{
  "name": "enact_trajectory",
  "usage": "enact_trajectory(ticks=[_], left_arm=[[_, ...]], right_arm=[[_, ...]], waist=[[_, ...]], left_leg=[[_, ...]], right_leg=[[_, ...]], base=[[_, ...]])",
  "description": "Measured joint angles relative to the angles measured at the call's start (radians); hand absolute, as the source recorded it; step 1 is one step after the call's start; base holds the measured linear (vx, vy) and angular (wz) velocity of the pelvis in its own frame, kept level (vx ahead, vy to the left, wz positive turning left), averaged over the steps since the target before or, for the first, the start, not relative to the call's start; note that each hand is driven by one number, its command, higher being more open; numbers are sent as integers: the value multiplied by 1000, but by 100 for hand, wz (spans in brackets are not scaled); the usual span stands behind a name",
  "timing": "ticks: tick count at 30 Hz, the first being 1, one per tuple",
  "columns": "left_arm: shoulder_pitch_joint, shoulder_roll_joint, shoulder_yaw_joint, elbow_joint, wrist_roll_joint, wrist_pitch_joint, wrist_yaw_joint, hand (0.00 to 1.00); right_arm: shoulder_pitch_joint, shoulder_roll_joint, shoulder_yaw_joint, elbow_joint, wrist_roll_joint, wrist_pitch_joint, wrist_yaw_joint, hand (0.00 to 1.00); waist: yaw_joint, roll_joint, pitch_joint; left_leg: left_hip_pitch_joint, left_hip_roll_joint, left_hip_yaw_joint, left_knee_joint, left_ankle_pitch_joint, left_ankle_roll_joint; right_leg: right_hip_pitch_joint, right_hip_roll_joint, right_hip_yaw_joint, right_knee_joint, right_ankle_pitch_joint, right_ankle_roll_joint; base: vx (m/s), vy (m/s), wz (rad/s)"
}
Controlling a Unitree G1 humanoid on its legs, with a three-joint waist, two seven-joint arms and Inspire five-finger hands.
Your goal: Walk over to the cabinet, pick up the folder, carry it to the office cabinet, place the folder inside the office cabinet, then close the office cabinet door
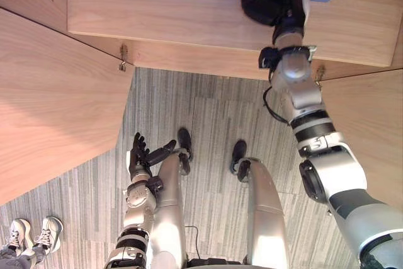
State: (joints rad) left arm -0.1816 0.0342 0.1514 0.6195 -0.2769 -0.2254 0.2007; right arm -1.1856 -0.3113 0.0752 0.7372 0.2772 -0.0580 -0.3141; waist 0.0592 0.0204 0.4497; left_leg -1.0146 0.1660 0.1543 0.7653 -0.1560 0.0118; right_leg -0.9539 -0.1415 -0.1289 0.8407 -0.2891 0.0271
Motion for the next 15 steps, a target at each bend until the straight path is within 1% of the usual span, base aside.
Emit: enact_trajectory(ticks=[4, 7, 10, 11, 13, 14, 15], left_arm=[[0, -7, -1, -4, -11, -2, 0, 100], [0, -12, -1, -10, -20, -2, 0, 100], [1, -13, -1, -11, -20, -2, 0, 100], [1, -14, -1, -12, -20, -1, 0, 100], [4, -17, -2, -12, -19, 6, 0, 100], [6, -18, -2, -12, -20, 9, 0, 100], [14, -27, -5, -12, -19, 14, -1, 100]], right_arm=[[-34, -18, -1, 37, 74, 8, 4, 0], [-35, -45, -5, 38, 102, 11, 5, 0], [-22, -65, -70, 7, 125, 10, -6, 0], [-4, -74, -80, -26, 124, 10, -12, 0], [127, -94, -115, -238, 120, -3, -37, 0], [177, -97, -118, -302, 116, -8, -41, 0], [300, -95, -118, -430, 110, -26, -43, 0]], waist=[[-6, 1, 0], [-3, 2, 1], [-3, 2, 1], [-3, 2, 1], [-8, 2, 1], [-9, 2, 1], [-12, 2, 1]], left_leg=[[1, -12, 0, -24, 22, 1], [1, -16, -3, -30, 31, 1], [1, -16, 0, -26, 32, 3], [1, -16, 0, -25, 32, 3], [15, -14, 6, -19, 31, 6], [25, -11, 12, -20, 31, 7], [60, -4, 30, -26, 27, 12]], right_leg=[[-2, -10, -4, -7, 11, -1], [-2, -14, -10, -8, 17, -3], [-2, -15, -8, -8, 23, -1], [-1, -16, -7, -8, 24, 0], [16, -15, -7, -11, 24, 0], [27, -15, -7, -12, 24, 0], [61, -14, -8, -20, 24, 1]], base=[[-38, -31, 8], [-63, -26, 7], [-54, -15, -1], [-30, -11, -2], [0, 0, 0], [0, 0, 0], [35, -27, -4]])
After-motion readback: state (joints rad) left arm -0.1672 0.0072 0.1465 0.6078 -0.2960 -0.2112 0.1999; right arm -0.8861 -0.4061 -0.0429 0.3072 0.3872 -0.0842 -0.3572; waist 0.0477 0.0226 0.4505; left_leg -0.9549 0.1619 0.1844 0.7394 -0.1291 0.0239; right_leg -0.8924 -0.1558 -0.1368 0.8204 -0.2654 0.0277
